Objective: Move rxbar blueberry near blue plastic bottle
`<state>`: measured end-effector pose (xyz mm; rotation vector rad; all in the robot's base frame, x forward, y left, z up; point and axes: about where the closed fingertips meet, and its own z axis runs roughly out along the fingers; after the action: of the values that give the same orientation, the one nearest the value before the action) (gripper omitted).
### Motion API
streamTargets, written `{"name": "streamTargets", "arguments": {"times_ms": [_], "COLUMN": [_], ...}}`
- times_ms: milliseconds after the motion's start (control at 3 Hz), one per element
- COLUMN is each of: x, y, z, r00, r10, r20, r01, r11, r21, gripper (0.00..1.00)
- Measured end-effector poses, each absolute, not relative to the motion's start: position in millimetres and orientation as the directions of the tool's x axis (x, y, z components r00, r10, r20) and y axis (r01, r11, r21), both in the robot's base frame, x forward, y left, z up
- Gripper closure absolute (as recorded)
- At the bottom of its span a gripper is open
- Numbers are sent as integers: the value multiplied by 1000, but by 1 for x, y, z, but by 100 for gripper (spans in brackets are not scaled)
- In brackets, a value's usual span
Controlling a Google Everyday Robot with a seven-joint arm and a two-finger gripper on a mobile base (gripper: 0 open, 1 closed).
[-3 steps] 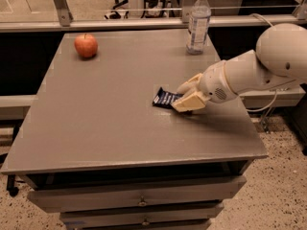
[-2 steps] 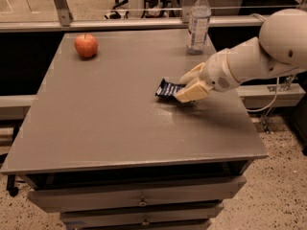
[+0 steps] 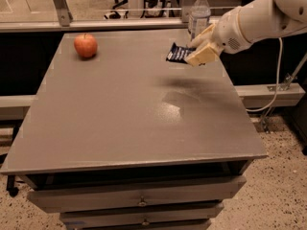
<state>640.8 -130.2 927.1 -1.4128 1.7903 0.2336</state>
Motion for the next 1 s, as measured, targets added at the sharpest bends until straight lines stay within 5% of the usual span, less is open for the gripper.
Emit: {"name": "streamTargets", "arguments": {"times_ms": [1000], "x": [682], "y": [-180], "z": [932], "r00": [8], "r10": [-720], "r20": [-694], "r01": [-845], "r11": [366], "r21": [-389], "gripper": [100]}}
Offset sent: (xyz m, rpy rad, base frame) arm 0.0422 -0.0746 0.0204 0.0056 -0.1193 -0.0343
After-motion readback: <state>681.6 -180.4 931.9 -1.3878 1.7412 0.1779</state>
